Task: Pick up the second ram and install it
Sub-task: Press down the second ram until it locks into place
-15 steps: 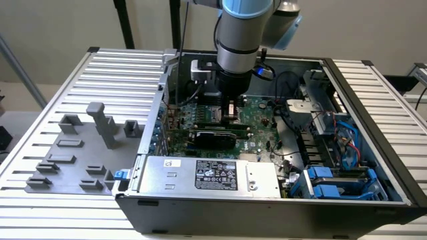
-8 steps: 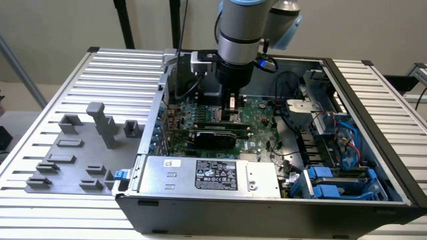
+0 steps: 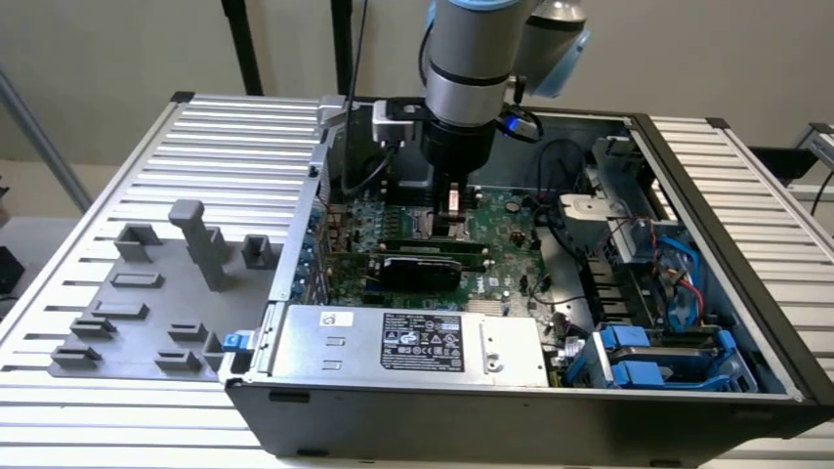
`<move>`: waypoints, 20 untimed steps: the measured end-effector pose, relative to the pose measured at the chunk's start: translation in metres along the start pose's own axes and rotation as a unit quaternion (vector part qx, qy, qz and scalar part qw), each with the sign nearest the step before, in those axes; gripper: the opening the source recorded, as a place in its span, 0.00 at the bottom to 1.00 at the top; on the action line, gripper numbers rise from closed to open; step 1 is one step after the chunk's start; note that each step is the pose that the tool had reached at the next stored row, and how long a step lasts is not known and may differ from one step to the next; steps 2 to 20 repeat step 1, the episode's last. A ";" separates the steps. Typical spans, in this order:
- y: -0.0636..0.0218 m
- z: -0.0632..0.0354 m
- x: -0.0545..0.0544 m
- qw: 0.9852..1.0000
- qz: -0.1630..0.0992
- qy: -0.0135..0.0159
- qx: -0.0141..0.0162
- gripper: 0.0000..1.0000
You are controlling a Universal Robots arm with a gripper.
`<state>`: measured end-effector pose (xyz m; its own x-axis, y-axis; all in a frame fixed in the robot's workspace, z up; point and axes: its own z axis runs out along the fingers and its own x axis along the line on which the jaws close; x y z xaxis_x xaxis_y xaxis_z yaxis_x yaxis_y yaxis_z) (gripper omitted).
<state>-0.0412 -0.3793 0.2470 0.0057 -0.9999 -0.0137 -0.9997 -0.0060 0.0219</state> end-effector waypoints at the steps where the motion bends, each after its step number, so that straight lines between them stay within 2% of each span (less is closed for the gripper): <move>1: 0.0000 0.0000 0.000 1.000 0.000 0.000 0.000 0.11; 20: 0.0000 0.0000 0.000 1.000 0.000 0.000 0.000 0.11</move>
